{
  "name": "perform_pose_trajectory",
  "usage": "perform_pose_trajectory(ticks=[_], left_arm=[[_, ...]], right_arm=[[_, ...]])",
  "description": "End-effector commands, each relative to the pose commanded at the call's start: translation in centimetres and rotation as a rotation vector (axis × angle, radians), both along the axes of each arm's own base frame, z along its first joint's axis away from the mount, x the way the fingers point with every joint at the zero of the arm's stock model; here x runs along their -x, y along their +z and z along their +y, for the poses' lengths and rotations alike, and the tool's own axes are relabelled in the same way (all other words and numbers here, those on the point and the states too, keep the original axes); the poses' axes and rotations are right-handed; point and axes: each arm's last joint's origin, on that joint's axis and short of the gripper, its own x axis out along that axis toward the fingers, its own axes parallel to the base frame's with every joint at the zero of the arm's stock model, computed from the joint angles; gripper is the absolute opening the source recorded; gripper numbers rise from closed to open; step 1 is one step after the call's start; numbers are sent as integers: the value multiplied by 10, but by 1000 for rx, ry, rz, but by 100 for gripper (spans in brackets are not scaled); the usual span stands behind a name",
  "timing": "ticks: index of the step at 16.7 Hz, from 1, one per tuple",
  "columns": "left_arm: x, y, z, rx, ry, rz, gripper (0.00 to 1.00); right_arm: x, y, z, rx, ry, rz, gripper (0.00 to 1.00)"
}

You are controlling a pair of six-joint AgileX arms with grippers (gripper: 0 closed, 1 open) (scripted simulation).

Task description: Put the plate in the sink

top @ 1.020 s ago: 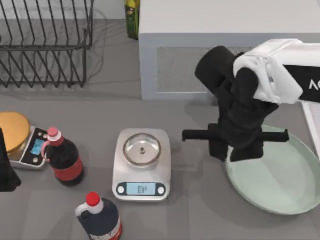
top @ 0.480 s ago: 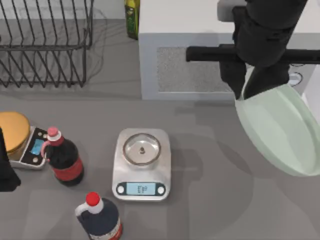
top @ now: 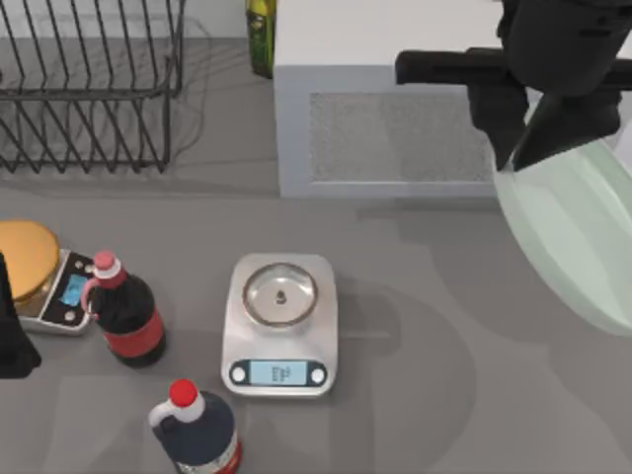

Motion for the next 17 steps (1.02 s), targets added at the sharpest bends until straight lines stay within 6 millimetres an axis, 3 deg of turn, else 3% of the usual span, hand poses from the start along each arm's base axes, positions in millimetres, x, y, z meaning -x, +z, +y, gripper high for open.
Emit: perform_pose_trajectory(ticks=[3,5,7,10,13,17], left_arm=[[0,0,0,0,0,0,100],[0,0,0,0,0,0,100],[0,0,0,0,0,0,100],[0,0,0,0,0,0,100],[0,0,0,0,0,0,100],[0,0,0,0,0,0,100]], right_arm=[[-4,0,-1,7,3,-9,0],[-20,2,-14,32,-1,-45,0],[-49,3,-38,72,-8,-86,0],[-102,-2,-93,136,-23,-133,0],[-150,-27,-153,169,-27,-130,0],[-196,-94,-207,131,-5,-32,0]])
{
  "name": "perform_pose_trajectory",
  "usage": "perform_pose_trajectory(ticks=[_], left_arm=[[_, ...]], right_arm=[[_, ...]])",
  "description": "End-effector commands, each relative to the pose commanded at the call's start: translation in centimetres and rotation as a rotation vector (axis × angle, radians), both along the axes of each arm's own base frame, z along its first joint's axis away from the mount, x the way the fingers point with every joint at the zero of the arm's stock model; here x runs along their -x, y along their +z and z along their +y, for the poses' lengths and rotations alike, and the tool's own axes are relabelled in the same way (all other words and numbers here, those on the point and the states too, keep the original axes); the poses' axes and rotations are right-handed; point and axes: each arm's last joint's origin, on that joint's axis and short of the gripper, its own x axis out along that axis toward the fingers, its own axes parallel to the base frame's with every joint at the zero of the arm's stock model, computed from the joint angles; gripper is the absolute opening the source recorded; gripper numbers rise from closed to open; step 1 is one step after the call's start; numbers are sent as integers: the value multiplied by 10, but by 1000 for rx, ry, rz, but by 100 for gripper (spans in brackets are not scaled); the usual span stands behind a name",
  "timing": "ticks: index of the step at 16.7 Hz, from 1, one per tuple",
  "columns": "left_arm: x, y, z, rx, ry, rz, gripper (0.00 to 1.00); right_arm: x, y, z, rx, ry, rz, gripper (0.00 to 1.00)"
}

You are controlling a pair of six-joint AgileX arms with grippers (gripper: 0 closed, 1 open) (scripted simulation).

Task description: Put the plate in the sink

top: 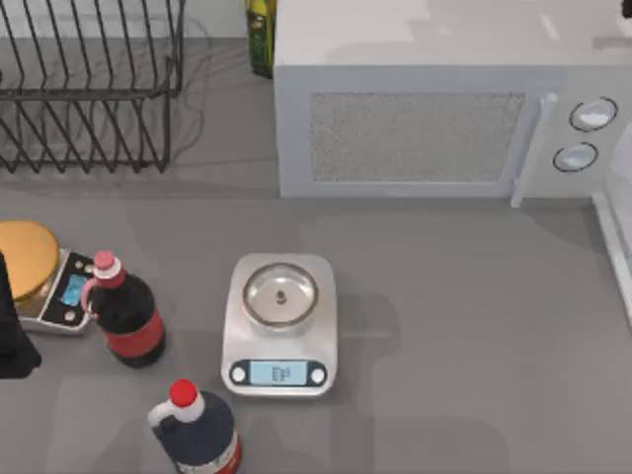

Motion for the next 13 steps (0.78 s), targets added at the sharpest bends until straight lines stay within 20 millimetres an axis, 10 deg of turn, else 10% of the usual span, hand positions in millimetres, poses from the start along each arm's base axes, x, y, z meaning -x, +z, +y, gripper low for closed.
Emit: perform_pose_trajectory(ticks=[4,9,13], left_arm=[[0,0,0,0,0,0,100],[0,0,0,0,0,0,100],[0,0,0,0,0,0,100]], right_arm=[[-18,-57,-23,-76,8,117,0],[-20,-62,-25,-85,7,128,0],[-20,-62,-25,-85,7,128,30]])
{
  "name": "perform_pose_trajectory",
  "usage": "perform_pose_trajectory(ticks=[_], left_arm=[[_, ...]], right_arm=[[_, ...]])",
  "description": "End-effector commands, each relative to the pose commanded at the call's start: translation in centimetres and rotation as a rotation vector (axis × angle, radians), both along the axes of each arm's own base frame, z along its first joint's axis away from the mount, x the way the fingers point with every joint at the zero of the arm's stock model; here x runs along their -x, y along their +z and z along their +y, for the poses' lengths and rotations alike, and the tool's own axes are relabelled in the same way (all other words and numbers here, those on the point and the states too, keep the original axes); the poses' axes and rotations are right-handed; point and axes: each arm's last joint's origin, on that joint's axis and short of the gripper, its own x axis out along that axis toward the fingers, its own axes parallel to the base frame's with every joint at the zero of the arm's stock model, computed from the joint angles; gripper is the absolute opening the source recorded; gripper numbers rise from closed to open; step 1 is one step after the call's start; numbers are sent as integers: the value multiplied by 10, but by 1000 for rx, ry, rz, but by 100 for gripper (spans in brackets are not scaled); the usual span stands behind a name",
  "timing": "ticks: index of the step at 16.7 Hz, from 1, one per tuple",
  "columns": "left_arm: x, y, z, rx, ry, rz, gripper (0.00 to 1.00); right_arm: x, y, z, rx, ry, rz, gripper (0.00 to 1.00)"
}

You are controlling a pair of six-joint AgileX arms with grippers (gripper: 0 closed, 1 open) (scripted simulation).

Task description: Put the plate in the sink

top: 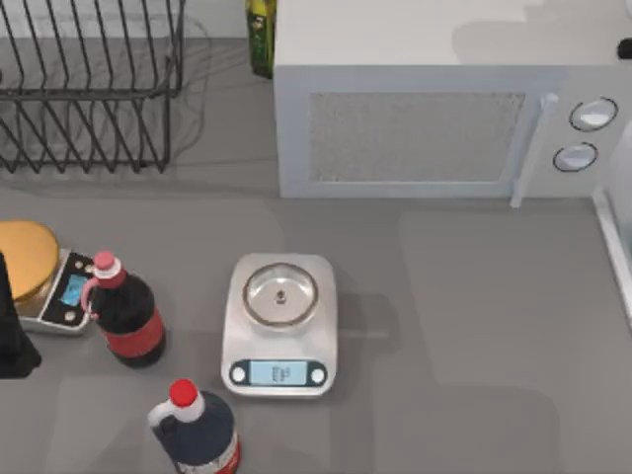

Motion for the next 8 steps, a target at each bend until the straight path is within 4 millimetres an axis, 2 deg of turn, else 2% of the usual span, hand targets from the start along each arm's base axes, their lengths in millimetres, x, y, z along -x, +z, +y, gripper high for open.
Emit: perform_pose_trajectory(ticks=[8], left_arm=[[0,0,0,0,0,0,100]], right_arm=[[0,0,0,0,0,0,90]])
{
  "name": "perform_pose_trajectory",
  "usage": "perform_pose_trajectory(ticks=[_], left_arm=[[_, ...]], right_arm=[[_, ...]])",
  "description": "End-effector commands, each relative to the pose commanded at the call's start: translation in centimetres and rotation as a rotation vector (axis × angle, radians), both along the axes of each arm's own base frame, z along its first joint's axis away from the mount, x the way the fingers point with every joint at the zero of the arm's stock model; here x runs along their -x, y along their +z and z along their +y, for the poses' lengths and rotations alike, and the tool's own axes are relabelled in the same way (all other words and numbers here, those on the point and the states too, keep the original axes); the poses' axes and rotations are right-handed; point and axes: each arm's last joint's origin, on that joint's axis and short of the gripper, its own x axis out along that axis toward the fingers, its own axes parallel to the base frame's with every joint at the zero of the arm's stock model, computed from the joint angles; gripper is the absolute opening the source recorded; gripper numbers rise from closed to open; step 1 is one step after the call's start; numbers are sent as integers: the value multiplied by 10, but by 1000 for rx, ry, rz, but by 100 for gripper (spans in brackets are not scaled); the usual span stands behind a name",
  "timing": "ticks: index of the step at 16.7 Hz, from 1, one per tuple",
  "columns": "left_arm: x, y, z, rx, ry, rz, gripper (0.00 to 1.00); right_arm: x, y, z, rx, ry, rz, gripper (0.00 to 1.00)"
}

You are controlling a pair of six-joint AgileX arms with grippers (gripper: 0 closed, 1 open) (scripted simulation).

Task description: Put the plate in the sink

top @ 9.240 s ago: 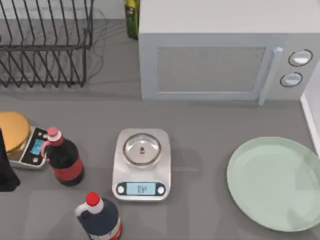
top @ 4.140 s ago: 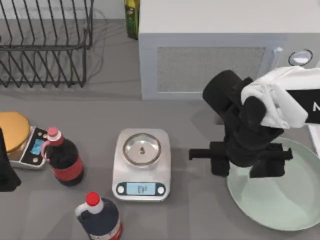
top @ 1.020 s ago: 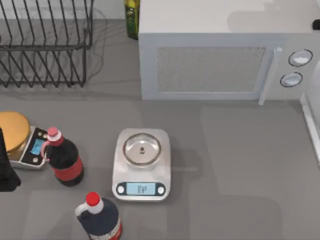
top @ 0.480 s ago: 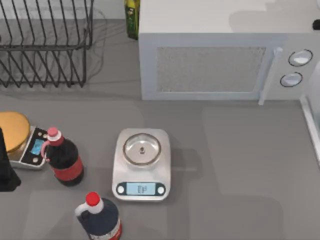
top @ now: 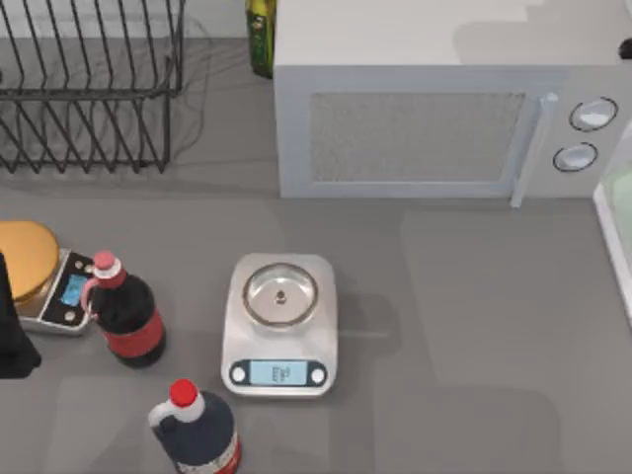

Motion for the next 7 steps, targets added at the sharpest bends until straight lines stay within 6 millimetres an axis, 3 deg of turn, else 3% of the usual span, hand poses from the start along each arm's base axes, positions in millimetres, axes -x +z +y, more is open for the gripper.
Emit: perform_pose_trajectory(ticks=[2,7], left_arm=[[0,0,0,0,0,0,100],[0,0,0,0,0,0,100]], right_arm=[[0,0,0,0,0,0,100],[0,0,0,0,0,0,100]])
